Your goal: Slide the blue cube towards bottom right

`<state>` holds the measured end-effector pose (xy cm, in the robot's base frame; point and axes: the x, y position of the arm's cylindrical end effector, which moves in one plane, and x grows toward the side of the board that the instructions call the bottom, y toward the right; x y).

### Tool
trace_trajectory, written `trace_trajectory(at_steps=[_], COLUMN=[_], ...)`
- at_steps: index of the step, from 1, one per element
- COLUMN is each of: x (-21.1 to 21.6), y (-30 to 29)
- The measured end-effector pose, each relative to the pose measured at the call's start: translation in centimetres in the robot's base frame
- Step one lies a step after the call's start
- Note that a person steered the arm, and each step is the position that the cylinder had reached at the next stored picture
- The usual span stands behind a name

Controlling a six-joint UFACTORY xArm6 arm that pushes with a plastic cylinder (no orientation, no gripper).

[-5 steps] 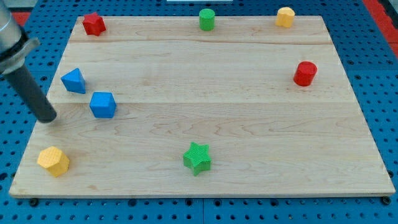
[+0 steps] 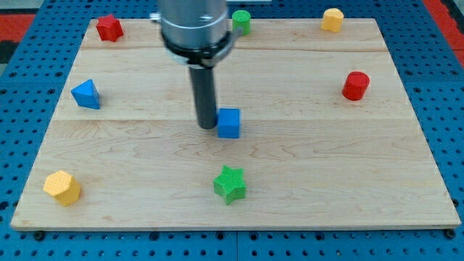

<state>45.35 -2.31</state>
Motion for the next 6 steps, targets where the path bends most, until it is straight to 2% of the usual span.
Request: trace_trajectory(at_steps=[3,4,6], x=[-1.9,0.7,4.3], y=[6.6,8.7,8.8])
